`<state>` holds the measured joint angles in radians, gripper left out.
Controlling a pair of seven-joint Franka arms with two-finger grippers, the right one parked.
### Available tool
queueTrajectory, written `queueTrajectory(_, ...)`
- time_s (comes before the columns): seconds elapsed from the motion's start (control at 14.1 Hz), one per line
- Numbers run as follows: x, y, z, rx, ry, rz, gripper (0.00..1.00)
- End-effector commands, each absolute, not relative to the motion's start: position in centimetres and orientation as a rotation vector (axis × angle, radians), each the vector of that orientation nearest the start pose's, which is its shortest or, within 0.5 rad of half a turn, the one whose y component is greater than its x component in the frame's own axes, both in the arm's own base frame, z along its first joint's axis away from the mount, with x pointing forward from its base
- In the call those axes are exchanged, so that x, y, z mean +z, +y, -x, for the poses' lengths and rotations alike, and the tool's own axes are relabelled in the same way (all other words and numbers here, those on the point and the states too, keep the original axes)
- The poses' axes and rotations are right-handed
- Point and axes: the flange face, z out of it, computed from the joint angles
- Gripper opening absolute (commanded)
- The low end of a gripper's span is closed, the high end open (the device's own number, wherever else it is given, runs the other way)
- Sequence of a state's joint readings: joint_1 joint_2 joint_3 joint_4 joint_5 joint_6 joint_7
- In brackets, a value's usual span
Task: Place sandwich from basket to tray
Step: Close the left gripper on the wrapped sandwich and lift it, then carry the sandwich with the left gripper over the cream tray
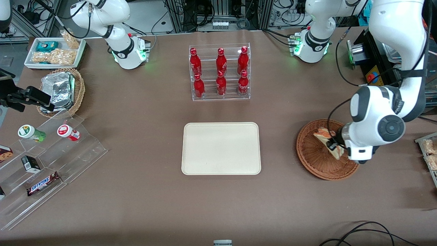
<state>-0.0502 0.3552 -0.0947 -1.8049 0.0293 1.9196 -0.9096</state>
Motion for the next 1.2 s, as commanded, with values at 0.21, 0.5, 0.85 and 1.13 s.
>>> queueTrajectory(0.21, 31.1, -26.9, -58.1, 0.190, -0.647, 3.011, 0.00)
queueTrajectory(0.5, 30.0, -39.9, -57.8, 0.101, -0.487, 3.109, 0.01)
queueTrajectory(0.85, 27.1, -48.8, -54.3, 0.044, -0.332, 3.182, 0.00)
queueTrajectory(1.13, 25.1, -50.4, -52.9, 0.003, -0.210, 3.168, 0.00)
